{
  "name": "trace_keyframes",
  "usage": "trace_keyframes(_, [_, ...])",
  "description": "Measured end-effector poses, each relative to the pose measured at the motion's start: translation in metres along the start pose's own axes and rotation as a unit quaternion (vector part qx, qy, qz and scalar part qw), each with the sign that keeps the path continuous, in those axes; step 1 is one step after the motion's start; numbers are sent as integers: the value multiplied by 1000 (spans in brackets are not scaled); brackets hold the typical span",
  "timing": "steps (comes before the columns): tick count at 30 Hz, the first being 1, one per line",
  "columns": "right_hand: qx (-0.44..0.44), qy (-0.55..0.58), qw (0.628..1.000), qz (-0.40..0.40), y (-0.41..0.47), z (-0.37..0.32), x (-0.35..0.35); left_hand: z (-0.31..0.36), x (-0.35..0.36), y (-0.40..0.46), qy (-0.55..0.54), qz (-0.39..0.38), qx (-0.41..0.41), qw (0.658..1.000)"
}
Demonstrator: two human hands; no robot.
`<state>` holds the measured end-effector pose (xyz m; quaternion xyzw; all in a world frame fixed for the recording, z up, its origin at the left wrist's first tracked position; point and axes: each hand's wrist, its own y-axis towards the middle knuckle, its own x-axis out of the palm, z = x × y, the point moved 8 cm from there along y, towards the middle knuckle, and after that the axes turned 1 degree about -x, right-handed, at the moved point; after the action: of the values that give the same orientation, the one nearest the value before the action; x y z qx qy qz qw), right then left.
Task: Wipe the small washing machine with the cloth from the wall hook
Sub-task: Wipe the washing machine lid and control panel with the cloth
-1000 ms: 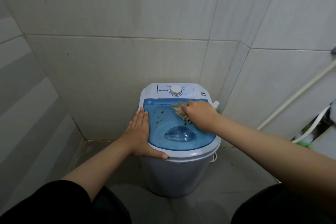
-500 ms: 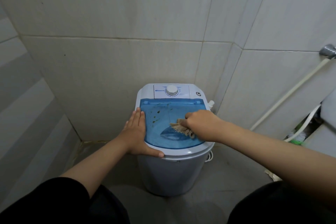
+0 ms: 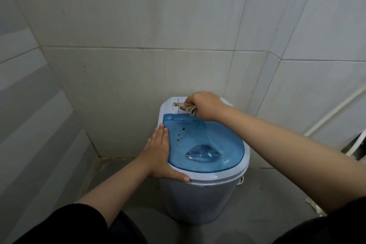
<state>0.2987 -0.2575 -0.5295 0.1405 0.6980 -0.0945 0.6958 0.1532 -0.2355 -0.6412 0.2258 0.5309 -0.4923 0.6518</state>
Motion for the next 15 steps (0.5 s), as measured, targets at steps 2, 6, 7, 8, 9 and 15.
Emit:
trace_keyframes(2, [-4, -76, 997, -27, 8, -6, 17, 0, 0, 0, -1, 4, 0, 1000])
trace_keyframes(6, [-23, -165, 985, -49, 12, -15, 36, -1, 1, 1, -3, 5, 3, 1000])
trace_keyframes(7, [-25, -170, 984, -46, 13, -15, 35, -2, 1, 2, -2, 5, 4, 1000])
trace_keyframes(8, [-28, -172, 984, -46, 12, -16, 34, -2, 1, 2, -2, 4, 4, 1000])
trace_keyframes(9, [-30, -172, 984, -46, 11, -16, 34, -2, 1, 2, -1, 3, 4, 1000])
trace_keyframes(15, [-35, -165, 985, -45, 0, -17, 37, -3, 2, 1, -2, 2, -1, 1000])
